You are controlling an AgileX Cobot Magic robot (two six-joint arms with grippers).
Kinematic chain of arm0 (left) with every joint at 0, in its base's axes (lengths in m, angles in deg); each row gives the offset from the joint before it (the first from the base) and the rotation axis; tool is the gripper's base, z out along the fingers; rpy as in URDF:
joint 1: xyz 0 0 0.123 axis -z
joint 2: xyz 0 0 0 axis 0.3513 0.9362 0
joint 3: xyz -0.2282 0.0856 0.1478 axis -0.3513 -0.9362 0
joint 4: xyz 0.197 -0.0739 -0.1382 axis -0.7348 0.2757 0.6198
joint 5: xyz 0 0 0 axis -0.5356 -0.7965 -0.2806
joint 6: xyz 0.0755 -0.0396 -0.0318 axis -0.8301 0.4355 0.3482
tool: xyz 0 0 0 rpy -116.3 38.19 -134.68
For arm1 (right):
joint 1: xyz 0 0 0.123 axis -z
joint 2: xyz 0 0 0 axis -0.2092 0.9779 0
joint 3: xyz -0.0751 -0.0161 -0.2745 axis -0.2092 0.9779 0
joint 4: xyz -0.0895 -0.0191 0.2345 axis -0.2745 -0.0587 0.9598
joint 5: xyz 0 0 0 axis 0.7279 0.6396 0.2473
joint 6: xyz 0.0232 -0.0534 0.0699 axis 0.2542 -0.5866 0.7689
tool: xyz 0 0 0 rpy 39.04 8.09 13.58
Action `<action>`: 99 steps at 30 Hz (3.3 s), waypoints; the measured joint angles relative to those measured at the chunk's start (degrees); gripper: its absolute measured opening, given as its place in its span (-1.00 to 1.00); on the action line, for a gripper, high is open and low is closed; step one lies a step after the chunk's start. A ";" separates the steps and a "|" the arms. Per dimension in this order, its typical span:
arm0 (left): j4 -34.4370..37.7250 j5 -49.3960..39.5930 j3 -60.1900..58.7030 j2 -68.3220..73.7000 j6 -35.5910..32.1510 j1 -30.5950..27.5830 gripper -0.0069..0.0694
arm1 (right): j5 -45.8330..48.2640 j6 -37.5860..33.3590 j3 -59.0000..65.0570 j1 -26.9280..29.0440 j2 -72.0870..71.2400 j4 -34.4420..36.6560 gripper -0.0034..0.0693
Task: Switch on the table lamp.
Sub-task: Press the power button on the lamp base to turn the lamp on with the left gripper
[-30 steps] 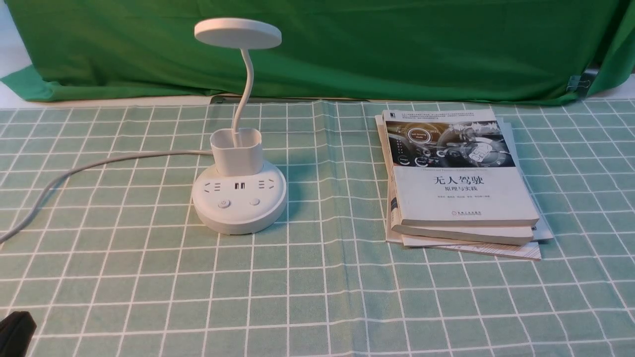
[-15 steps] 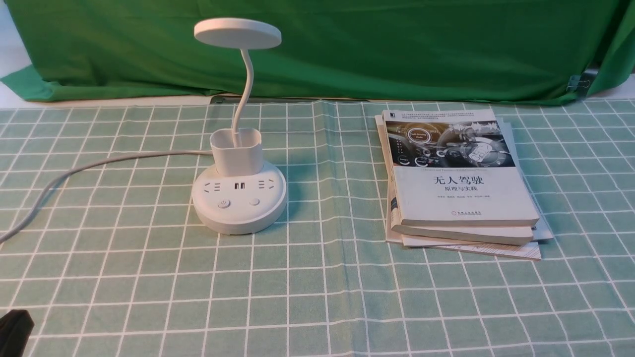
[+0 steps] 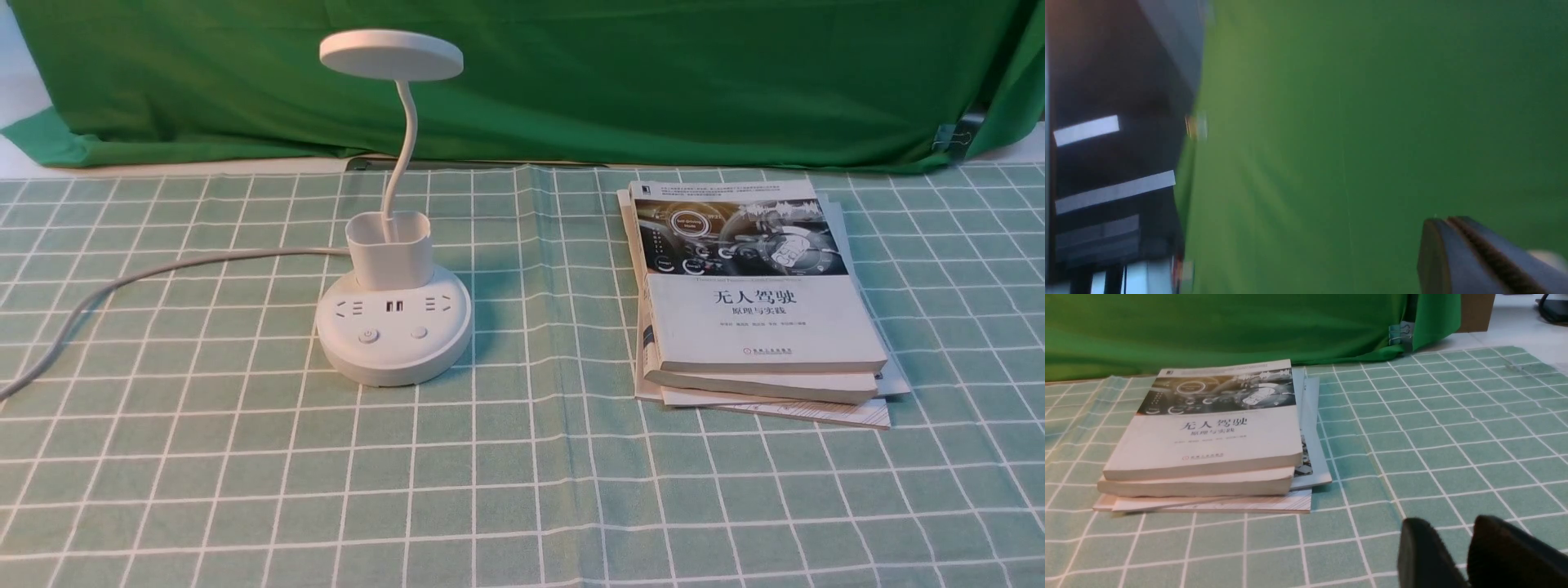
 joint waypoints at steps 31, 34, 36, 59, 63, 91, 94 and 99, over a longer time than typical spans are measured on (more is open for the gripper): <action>-8.86 1.30 2.55 -0.14 25.10 0.00 -0.81 | 0.00 0.00 0.00 0.00 0.00 0.00 -0.25; -8.64 -13.36 9.06 -0.07 28.65 0.00 -0.81 | 0.00 0.00 0.00 0.00 0.00 0.00 -0.25; -9.05 -30.12 17.65 2.95 28.86 0.00 -0.81 | -0.07 0.00 0.00 0.00 0.00 0.00 -0.25; 41.62 -74.62 40.28 69.19 -18.07 1.66 -0.81 | -0.07 0.00 0.00 0.00 0.00 0.00 -0.25; 35.09 -74.73 49.66 79.48 -14.97 8.49 -0.81 | -0.07 0.00 0.00 0.00 0.00 0.00 -0.25; -4.06 -75.98 82.00 114.26 13.94 18.79 -0.81 | -0.01 0.00 0.00 0.00 0.00 0.00 -0.25; -2.88 -76.06 82.17 114.62 13.94 18.79 -0.81 | -0.01 0.00 0.00 0.00 0.00 0.00 -0.25; -2.70 -74.86 81.43 115.10 15.31 18.79 -0.81 | -0.01 0.00 0.00 0.00 0.00 0.00 -0.25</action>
